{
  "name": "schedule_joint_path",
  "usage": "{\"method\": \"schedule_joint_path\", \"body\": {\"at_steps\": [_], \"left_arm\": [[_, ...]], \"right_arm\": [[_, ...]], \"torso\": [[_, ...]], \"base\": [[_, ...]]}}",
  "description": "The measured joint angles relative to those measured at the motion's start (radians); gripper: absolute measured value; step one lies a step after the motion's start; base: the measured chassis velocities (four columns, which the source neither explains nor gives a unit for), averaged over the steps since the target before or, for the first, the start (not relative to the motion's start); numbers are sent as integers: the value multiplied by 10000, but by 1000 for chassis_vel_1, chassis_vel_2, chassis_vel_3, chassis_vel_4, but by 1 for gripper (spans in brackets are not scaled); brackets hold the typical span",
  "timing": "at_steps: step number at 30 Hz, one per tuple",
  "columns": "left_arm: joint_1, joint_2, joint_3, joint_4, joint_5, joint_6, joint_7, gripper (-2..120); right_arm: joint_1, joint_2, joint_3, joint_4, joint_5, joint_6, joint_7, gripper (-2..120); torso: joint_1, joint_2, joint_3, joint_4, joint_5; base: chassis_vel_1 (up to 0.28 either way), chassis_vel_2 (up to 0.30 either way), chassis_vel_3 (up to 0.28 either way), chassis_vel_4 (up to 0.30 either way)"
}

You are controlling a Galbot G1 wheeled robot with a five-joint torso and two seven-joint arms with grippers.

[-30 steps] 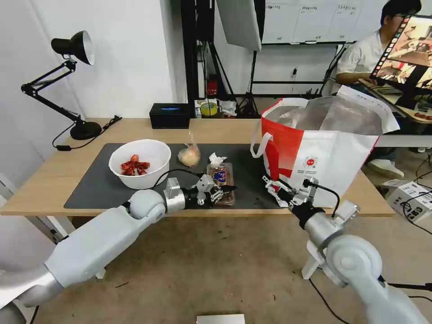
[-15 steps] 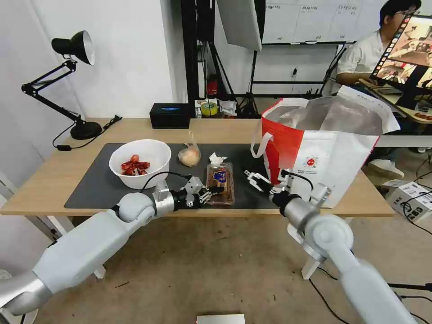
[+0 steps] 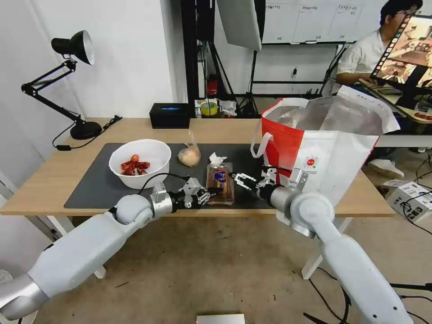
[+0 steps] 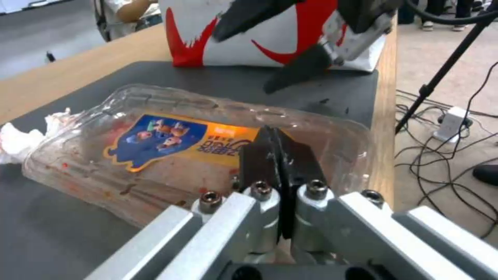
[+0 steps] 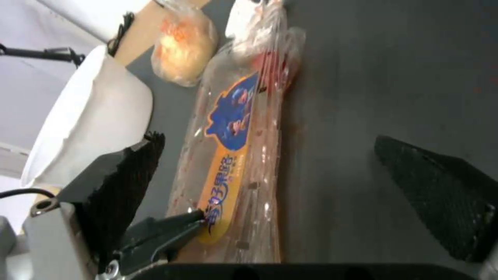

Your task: Pick up the trash from the table and place it into the takeout bag.

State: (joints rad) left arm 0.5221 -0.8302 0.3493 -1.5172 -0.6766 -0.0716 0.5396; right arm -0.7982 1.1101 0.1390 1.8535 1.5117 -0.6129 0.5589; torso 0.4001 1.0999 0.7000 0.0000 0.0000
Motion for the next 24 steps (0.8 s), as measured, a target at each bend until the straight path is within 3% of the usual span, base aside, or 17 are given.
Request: {"method": "schedule_joint_path", "body": {"at_steps": [14,24], "left_arm": [[67,-6,5,23,-16,-48,-2,0],[116,-69,-12,39,-33,-95,0,0]], "right_arm": [[1086,400,-623,-921,325,-636,97,100],[2119,646,-1160,-1702,1292,-1108,918,100]], "torso": [[-1,0,0,0,0],[0,0,0,0,-1]], "base": [[0,0,0,0],[0,0,0,0]]}}
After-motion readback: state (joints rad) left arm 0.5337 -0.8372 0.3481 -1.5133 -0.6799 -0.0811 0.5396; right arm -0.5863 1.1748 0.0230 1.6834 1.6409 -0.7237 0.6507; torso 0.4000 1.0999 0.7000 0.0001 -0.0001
